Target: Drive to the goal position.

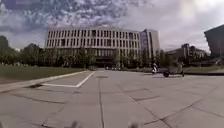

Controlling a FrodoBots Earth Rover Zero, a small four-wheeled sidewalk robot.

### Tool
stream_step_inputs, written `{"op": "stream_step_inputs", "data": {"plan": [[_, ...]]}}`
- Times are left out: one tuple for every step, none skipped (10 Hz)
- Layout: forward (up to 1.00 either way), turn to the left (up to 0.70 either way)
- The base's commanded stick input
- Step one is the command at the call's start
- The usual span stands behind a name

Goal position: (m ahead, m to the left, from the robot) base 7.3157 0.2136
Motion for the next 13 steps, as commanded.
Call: {"op": "stream_step_inputs", "data": {"plan": [[0.70, 0.00], [0.70, 0.00], [0.70, 0.00], [0.70, 0.00], [0.70, 0.00], [0.70, 0.00], [0.70, 0.00], [0.70, 0.00], [0.70, 0.00], [0.70, 0.00], [0.70, 0.00], [0.70, 0.00], [0.70, 0.00]]}}
